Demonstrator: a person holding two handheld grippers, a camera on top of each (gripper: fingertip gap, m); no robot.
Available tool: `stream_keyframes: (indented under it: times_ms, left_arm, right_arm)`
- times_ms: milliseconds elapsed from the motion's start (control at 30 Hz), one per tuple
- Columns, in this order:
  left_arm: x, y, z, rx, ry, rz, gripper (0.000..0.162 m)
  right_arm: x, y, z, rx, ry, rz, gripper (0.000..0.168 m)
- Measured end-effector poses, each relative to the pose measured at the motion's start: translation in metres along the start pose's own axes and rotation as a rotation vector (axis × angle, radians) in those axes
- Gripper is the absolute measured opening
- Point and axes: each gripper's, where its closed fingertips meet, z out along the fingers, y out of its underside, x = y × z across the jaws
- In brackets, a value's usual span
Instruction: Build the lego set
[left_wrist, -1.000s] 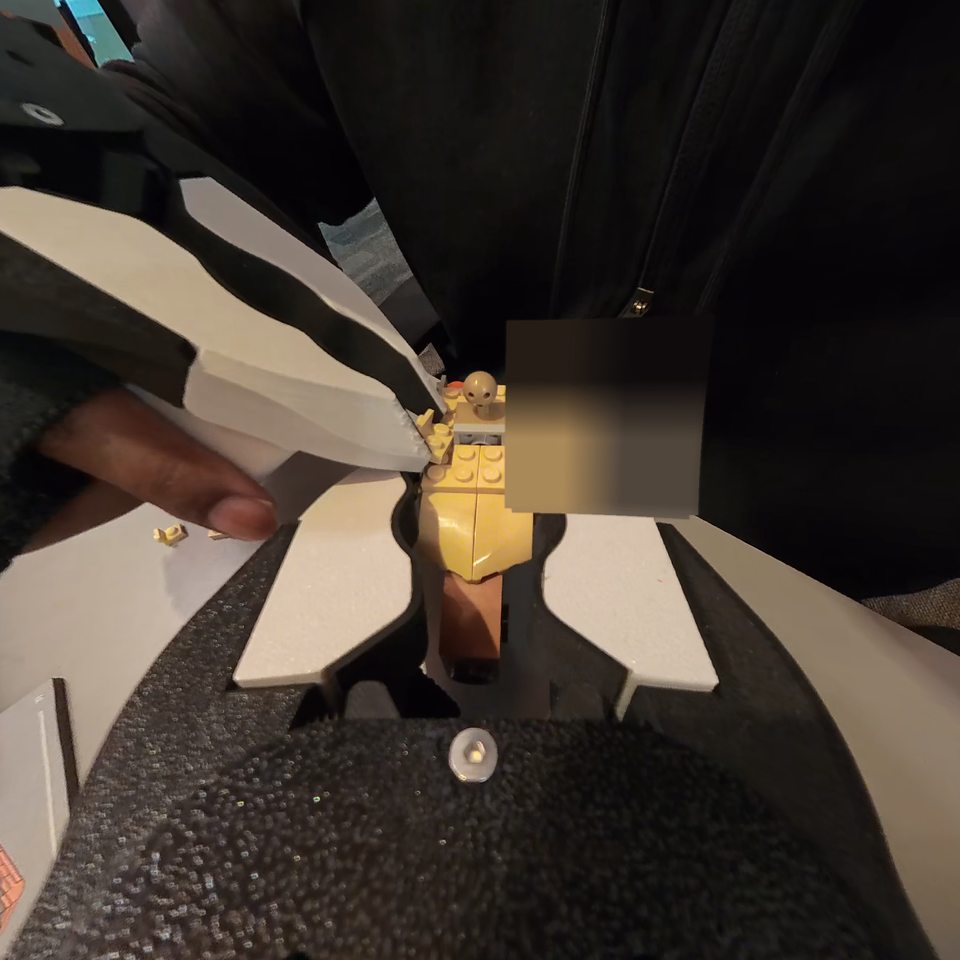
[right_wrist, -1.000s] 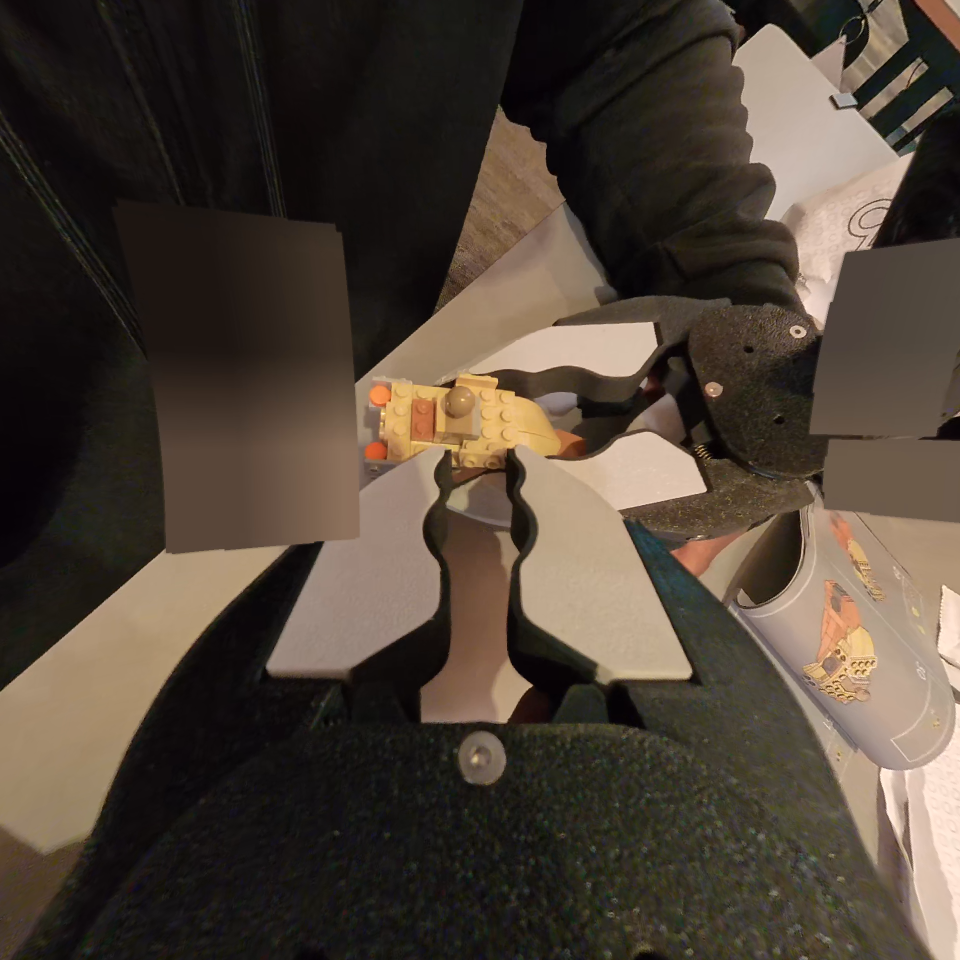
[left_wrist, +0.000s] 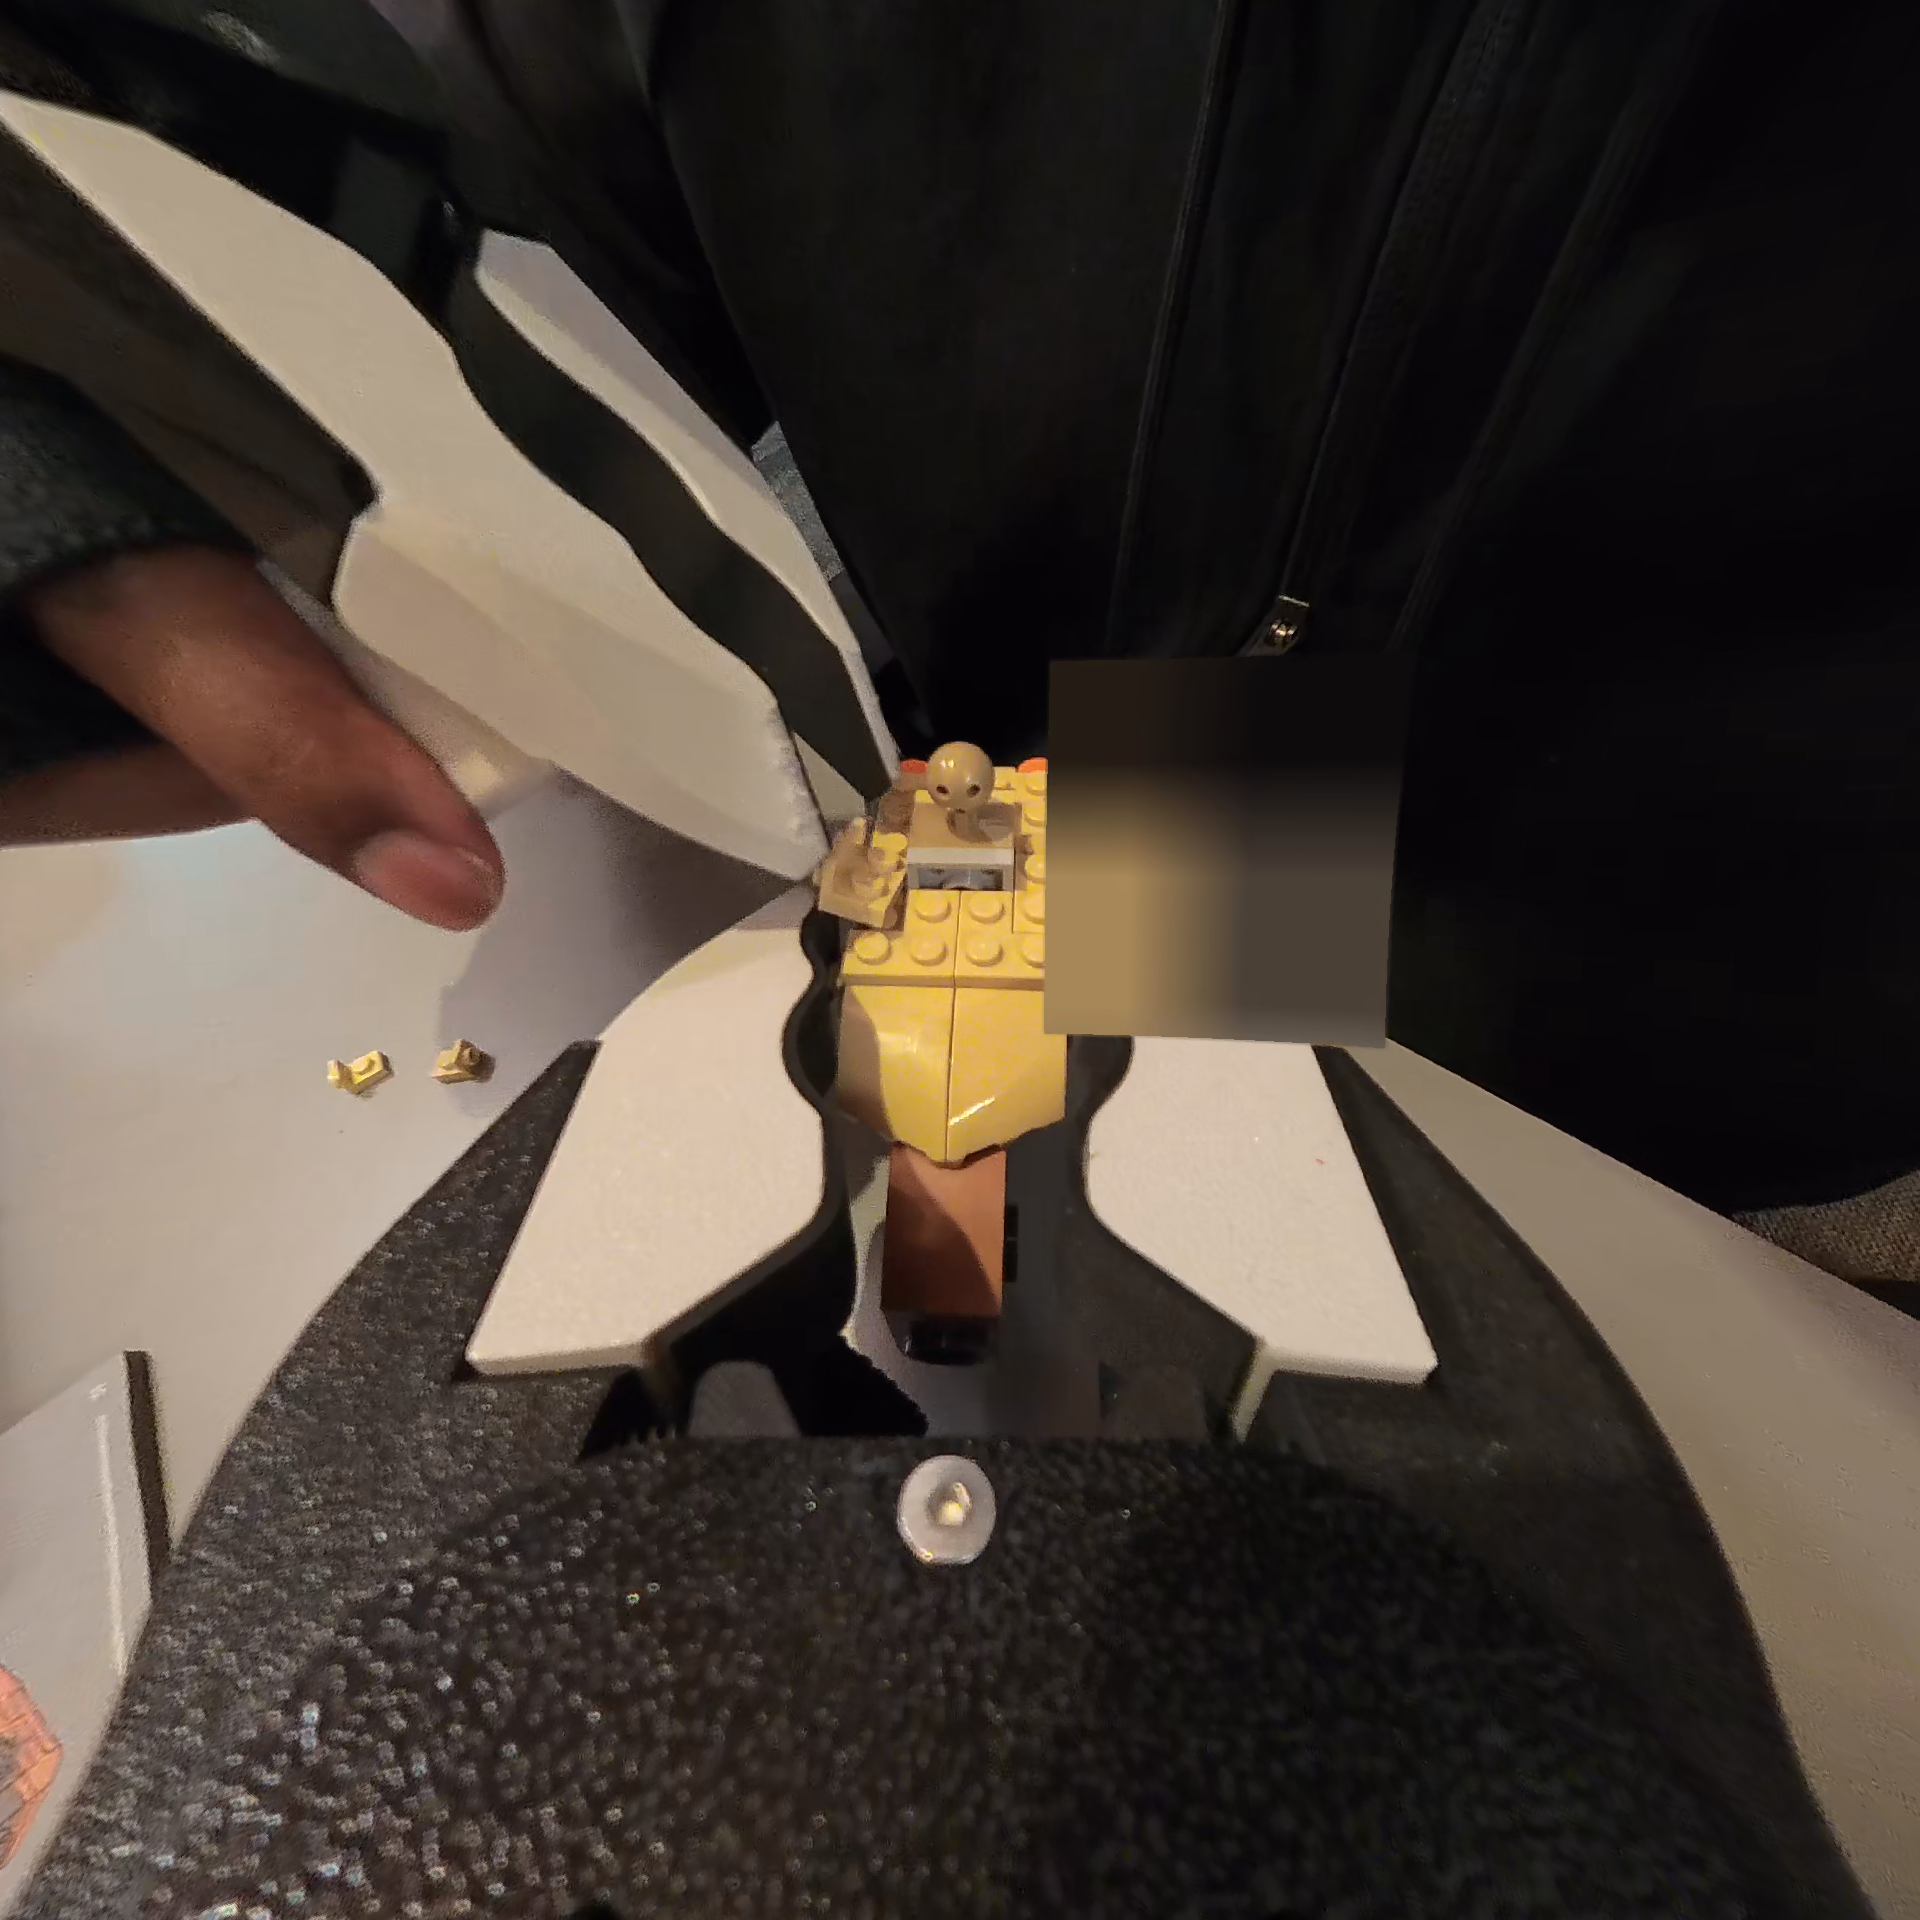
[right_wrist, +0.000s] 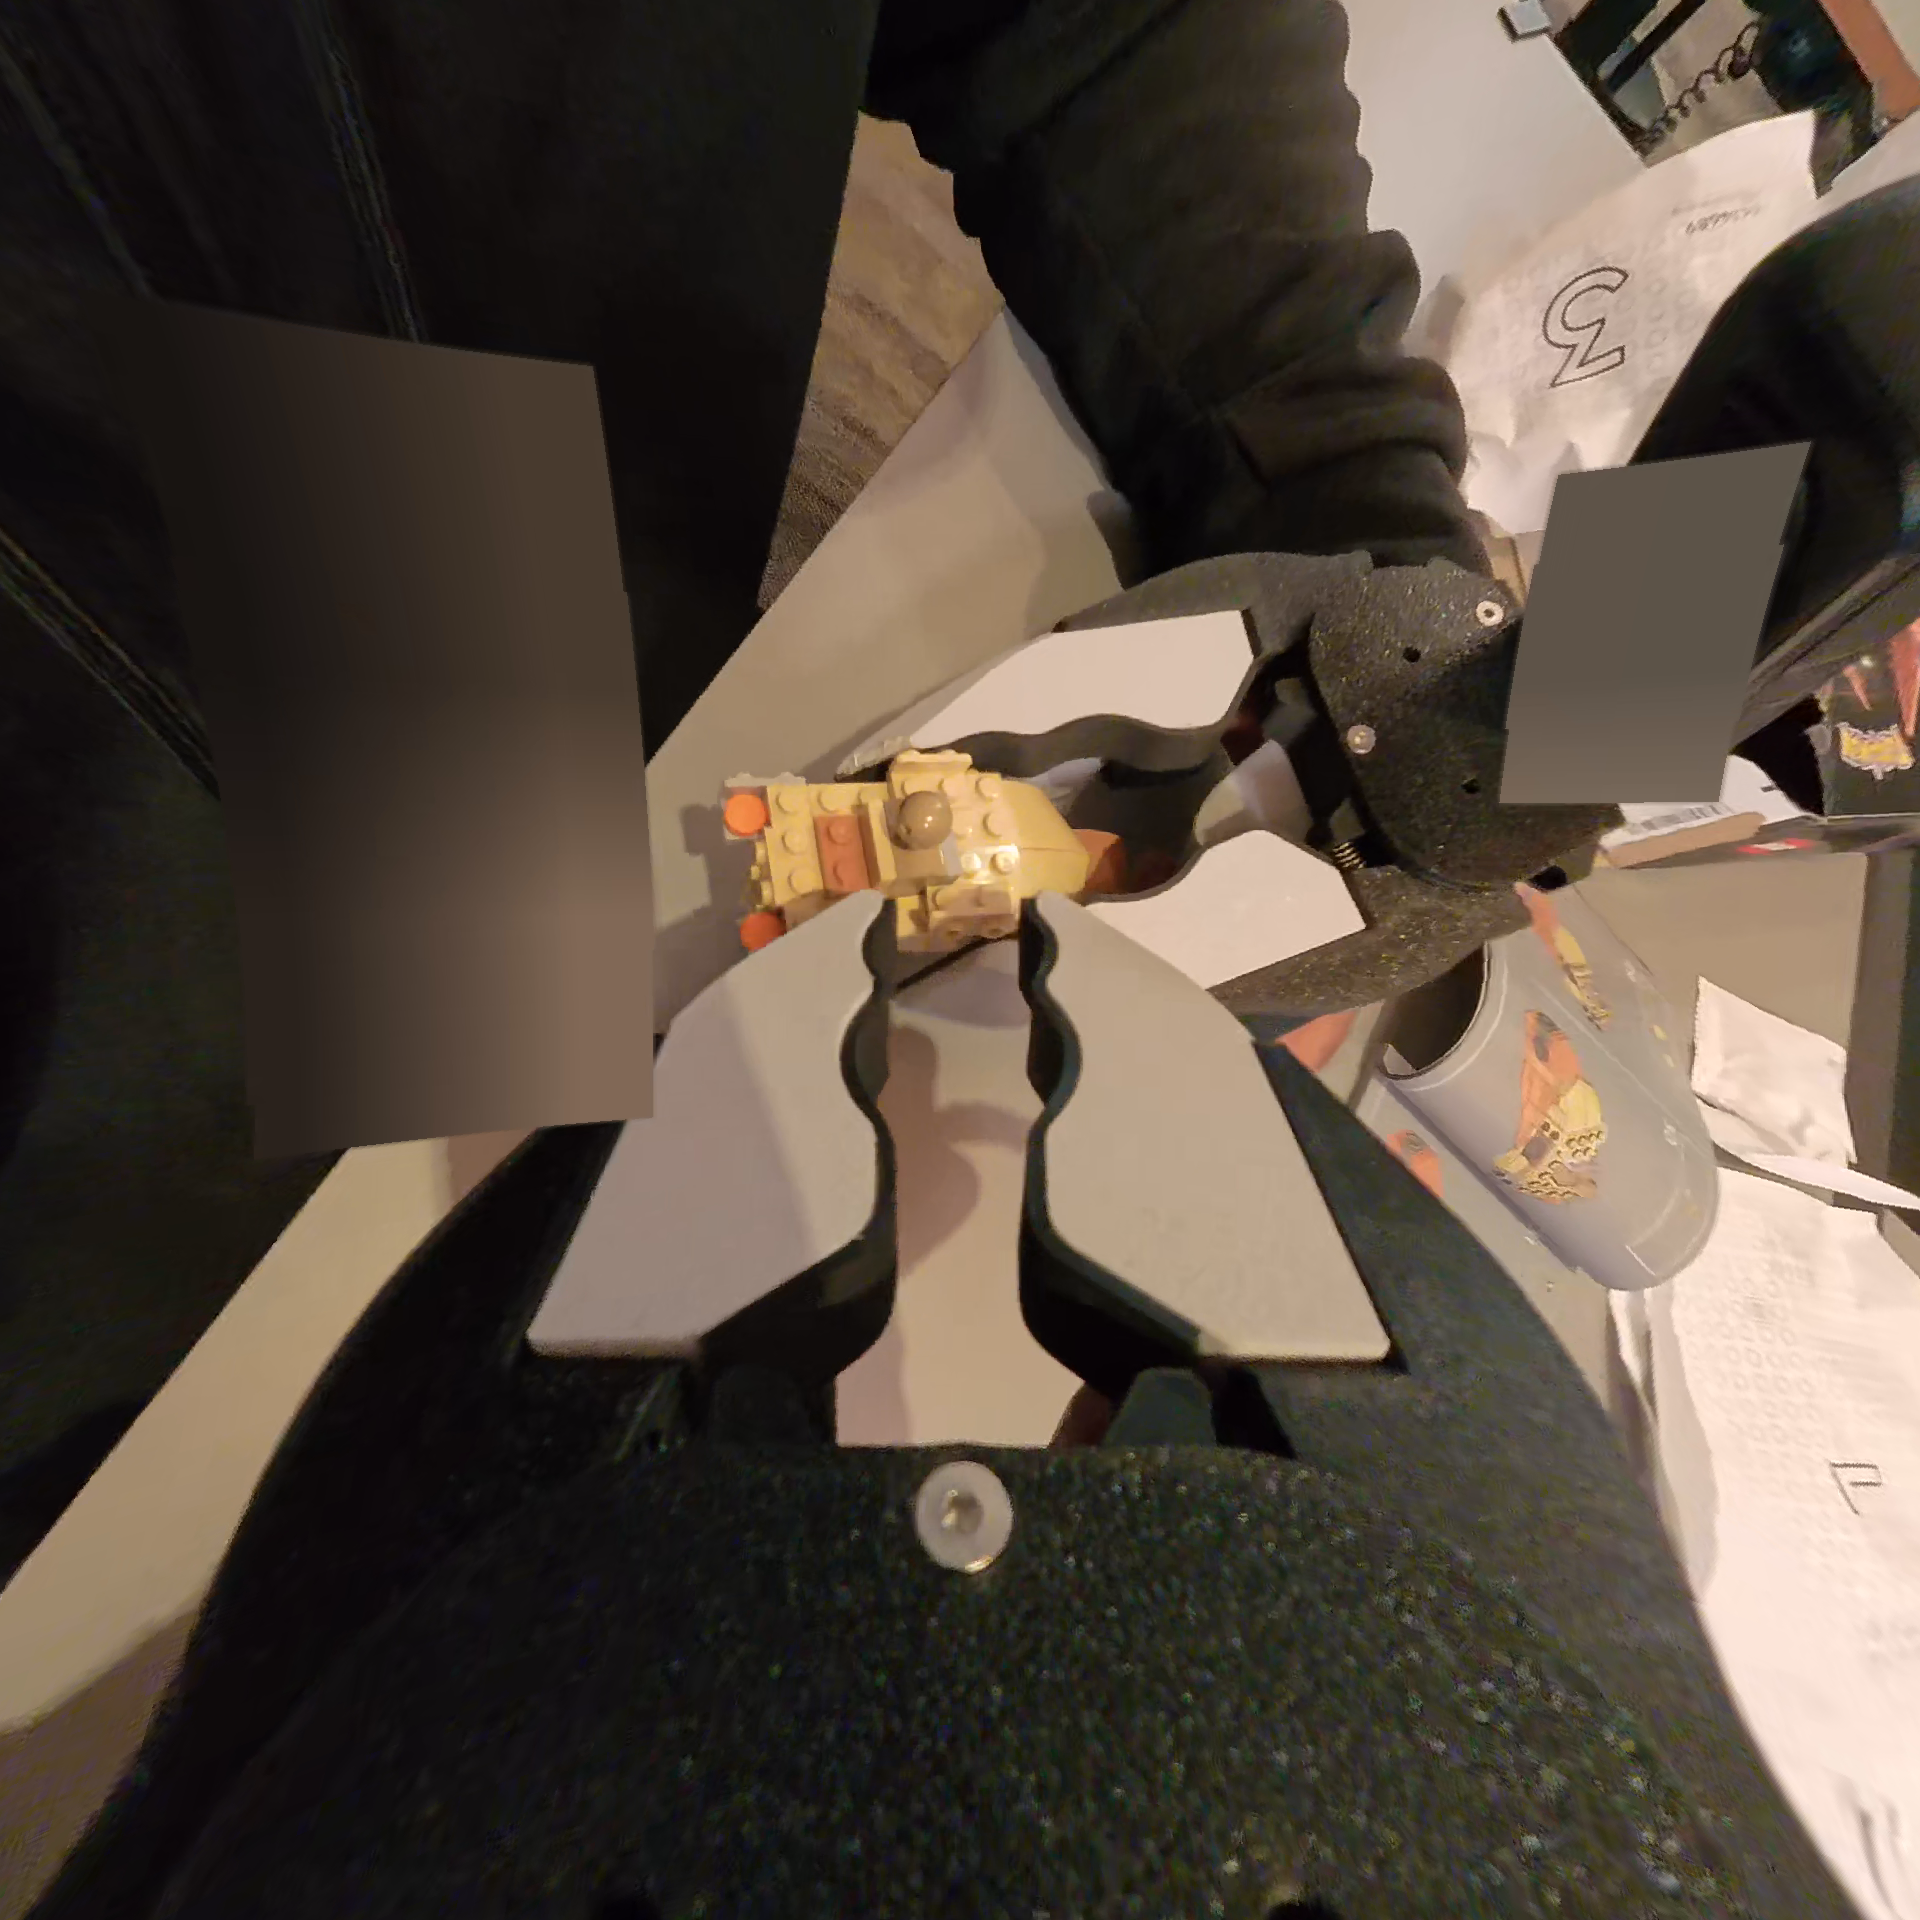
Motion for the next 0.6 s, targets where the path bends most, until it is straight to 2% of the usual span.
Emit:
stream_keyframes:
  times_ms: [300, 600]
  left_arm:
    - [-0.0010, -0.0006, -0.0005, 0.006, -0.009, 0.001, 0.044]
    - [-0.0004, -0.0002, -0.0002, 0.005, -0.007, 0.004, 0.044]
  right_arm:
    - [0.0033, 0.0039, 0.0052, -0.042, -0.017, -0.008, 0.016]
    - [-0.0015, 0.0033, 0.0046, 0.009, -0.099, 0.001, 0.016]
